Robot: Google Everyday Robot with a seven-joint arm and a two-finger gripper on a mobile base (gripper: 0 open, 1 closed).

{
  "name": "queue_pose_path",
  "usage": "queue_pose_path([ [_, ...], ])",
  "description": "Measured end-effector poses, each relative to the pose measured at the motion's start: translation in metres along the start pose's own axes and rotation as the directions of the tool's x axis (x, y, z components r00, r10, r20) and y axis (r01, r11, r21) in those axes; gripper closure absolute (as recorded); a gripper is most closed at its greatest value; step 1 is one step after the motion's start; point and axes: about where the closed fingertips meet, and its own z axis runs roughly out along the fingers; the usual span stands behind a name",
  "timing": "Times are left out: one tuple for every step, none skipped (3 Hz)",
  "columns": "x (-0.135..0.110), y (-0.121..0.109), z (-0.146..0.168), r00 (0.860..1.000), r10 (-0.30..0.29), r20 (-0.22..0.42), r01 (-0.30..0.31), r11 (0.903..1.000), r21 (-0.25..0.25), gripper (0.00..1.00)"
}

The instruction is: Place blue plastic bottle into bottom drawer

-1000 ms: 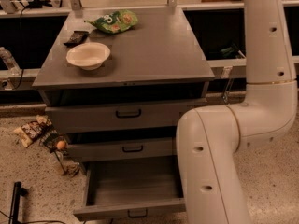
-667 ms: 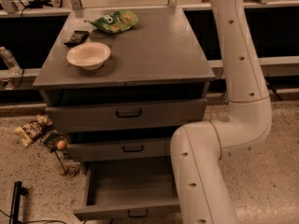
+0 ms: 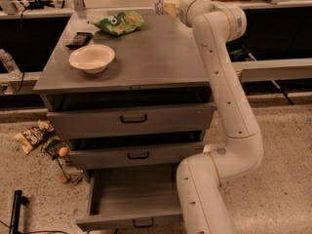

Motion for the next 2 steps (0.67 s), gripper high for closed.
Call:
queue_pose_path([
  [-0.007,0.009,0.001,0.993,0.099,0.061,-0.094,0.9926,-0.077,1.0],
  [0.005,0.033,0.007,0.979,0.202,0.021,-0.193,0.9576,-0.214,1.0],
])
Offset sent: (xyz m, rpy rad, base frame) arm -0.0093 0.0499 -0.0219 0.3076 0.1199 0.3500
